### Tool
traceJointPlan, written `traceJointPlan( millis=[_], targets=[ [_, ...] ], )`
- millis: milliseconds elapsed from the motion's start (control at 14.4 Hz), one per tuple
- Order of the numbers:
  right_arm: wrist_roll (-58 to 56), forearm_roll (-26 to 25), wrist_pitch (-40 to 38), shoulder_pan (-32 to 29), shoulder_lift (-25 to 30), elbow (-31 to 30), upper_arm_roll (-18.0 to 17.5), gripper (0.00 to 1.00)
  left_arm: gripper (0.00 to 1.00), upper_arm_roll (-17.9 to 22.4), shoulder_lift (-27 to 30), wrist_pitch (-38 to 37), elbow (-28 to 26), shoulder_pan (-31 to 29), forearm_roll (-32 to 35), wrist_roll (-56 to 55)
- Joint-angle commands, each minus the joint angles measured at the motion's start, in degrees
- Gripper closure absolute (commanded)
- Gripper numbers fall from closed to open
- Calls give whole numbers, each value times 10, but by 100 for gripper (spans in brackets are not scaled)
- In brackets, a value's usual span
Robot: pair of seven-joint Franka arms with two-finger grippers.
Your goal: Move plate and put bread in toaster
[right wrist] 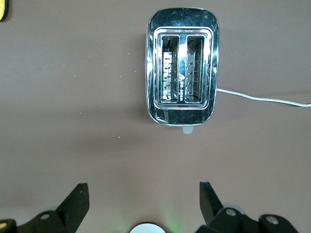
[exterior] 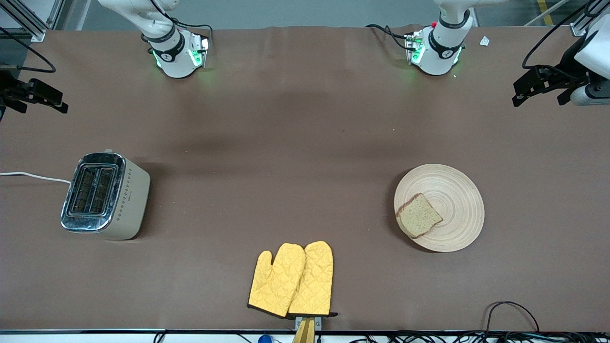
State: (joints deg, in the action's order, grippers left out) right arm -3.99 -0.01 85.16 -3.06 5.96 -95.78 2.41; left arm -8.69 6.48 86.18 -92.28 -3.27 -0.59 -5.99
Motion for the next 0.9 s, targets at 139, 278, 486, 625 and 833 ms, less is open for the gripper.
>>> traceJointPlan(
  millis=[139, 278, 486, 625, 833],
  targets=[
    [6, 12, 2, 3, 11, -4, -1, 0, 0, 1, -16, -7, 16, -3, 0, 8],
    [3, 12, 13, 3, 10, -5, -2, 0, 0, 3, -38, -7, 18, -4, 0, 10],
    [-3, 12, 7, 0, 10, -5, 0, 0, 0, 44, -123, -7, 81, -5, -17, 64],
    [-7, 12, 2, -2, 11, -6, 1, 0, 0, 74, -168, 6, 81, -12, -60, 92],
    [-7, 12, 9, 3, 10, 5, -1, 0, 0, 78, -247, 46, 79, -83, -163, 166]
  ],
)
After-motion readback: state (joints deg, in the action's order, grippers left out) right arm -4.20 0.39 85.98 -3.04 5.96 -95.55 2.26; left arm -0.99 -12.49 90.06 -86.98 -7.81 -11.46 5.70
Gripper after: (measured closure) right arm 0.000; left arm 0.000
